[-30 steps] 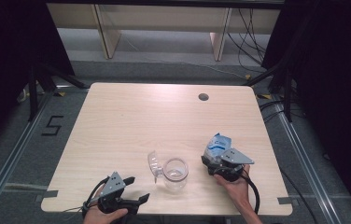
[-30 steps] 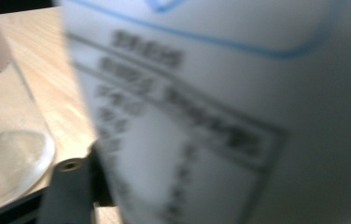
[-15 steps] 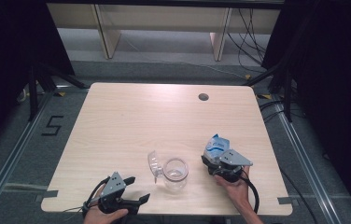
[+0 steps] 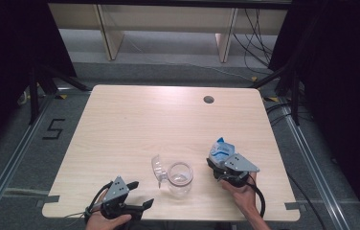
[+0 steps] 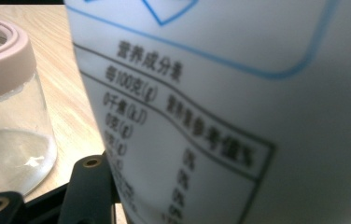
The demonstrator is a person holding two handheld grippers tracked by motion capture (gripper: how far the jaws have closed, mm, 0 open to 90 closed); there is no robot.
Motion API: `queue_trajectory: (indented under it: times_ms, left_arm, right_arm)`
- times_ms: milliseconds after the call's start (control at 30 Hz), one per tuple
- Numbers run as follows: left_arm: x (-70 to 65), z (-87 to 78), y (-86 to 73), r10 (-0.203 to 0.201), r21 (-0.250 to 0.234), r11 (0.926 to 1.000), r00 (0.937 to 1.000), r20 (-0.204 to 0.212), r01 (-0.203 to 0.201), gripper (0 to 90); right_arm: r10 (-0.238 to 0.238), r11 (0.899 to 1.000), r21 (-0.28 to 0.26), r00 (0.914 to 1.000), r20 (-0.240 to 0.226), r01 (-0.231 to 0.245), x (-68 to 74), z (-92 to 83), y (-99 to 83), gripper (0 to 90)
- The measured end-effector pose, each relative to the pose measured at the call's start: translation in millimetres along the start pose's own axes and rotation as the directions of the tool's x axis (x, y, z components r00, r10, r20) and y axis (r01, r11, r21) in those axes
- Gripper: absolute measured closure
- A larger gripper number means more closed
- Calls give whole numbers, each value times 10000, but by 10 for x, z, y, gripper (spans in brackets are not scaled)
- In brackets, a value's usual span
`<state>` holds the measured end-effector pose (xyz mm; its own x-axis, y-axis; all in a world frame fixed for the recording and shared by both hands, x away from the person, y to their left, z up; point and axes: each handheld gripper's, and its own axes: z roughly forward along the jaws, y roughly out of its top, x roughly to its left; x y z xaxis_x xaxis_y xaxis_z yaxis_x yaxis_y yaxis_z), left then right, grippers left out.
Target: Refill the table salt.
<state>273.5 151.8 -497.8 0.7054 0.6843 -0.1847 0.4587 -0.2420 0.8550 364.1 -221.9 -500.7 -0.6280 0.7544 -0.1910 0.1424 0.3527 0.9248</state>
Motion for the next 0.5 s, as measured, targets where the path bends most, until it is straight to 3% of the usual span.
queue_trajectory:
  times_ms: [433, 467, 500]
  left_arm:
    - [-1, 6, -4, 64, 14, 10000, 10000, 59, -64, 180]
    - [0, 6, -3, 85, 26, 10000, 9999, 55, -85, 180]
    - [-5, 10, -4, 19, -16, 10000, 10000, 71, -19, 180]
  right_arm:
    - [-489, 9988, -22, 9987, 139, 489, -1, -13, 38, 445]
    - [-870, 9962, -77, 9959, 265, 872, -4, -20, 55, 445]
    - [-905, 9959, -58, 9955, 279, 907, 2, -24, 59, 445]
